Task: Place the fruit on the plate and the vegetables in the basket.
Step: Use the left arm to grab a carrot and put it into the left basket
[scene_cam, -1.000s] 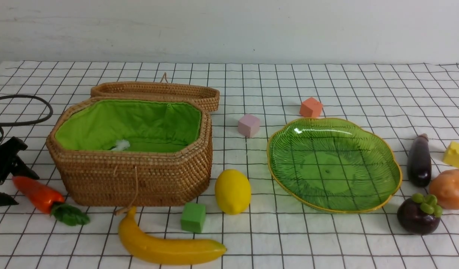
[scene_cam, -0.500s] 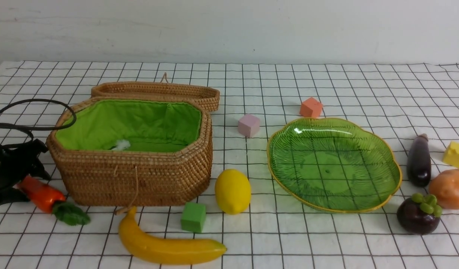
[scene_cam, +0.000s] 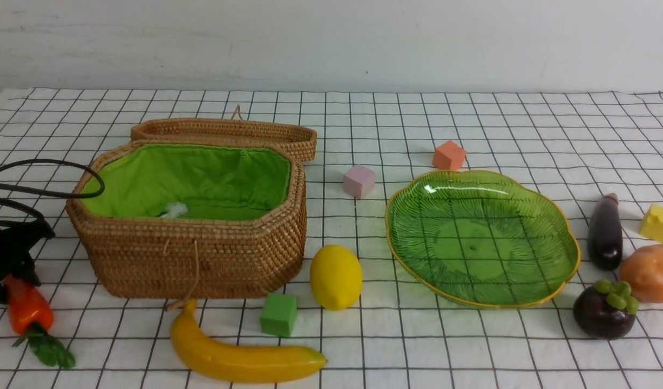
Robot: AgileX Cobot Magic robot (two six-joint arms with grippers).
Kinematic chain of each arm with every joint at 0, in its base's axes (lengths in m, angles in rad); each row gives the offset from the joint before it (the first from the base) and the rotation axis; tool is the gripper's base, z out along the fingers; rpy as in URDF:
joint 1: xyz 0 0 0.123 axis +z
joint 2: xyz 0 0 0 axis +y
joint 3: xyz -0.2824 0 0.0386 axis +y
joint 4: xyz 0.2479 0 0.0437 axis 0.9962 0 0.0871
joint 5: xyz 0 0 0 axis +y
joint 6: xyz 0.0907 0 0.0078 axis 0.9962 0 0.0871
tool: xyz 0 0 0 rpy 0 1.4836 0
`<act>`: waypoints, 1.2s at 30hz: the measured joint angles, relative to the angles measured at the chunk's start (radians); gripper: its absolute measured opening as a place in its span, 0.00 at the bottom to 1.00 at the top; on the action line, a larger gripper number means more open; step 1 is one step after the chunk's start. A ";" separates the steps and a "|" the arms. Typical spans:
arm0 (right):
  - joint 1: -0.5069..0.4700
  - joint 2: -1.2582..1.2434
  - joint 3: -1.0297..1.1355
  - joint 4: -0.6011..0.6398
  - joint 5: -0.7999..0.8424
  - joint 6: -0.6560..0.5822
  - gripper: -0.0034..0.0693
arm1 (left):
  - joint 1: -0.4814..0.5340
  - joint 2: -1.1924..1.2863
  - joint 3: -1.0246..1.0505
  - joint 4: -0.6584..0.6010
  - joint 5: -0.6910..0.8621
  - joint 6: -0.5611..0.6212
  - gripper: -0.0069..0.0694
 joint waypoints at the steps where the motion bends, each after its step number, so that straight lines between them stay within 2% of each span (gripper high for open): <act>1: 0.000 0.000 0.000 0.000 -0.003 -0.005 0.18 | 0.001 -0.014 0.006 0.009 0.020 0.000 0.46; 6: 0.000 0.000 0.000 0.000 -0.027 -0.026 0.18 | 0.002 -0.113 0.015 0.019 0.056 0.000 0.46; 12: 0.000 0.000 0.000 0.012 -0.090 -0.084 0.19 | 0.002 -0.372 0.017 -0.002 0.087 0.045 0.46; 15: 0.000 0.000 0.000 0.021 -0.131 -0.127 0.19 | -0.034 -0.527 0.017 -0.083 0.070 0.191 0.46; 17: 0.000 0.000 0.000 0.027 -0.192 -0.192 0.19 | -0.146 -0.623 0.012 -0.185 0.036 0.420 0.46; 19: 0.000 0.000 0.000 0.030 -0.219 -0.216 0.19 | -0.213 -0.639 0.004 -0.222 0.037 0.533 0.46; 20: 0.000 0.000 0.000 0.033 -0.262 -0.250 0.19 | -0.293 -0.636 -0.012 -0.266 0.041 0.667 0.46; 21: 0.000 0.000 0.000 0.033 -0.266 -0.257 0.19 | -0.315 -0.634 -0.012 -0.270 0.040 0.667 0.46; 22: 0.000 0.000 0.000 0.040 -0.297 -0.272 0.19 | -0.403 -0.593 -0.042 -0.292 0.045 0.790 0.46; 24: 0.000 0.000 0.000 0.048 -0.304 -0.277 0.19 | -0.448 -0.564 -0.068 -0.295 0.044 0.845 0.46; 27: 0.000 0.000 0.000 0.082 -0.290 -0.284 0.19 | -0.532 -0.430 -0.182 -0.269 0.043 0.992 0.46; 36: 0.000 0.000 0.000 0.115 -0.220 -0.284 0.20 | -0.570 -0.160 -0.393 -0.048 0.132 1.304 0.46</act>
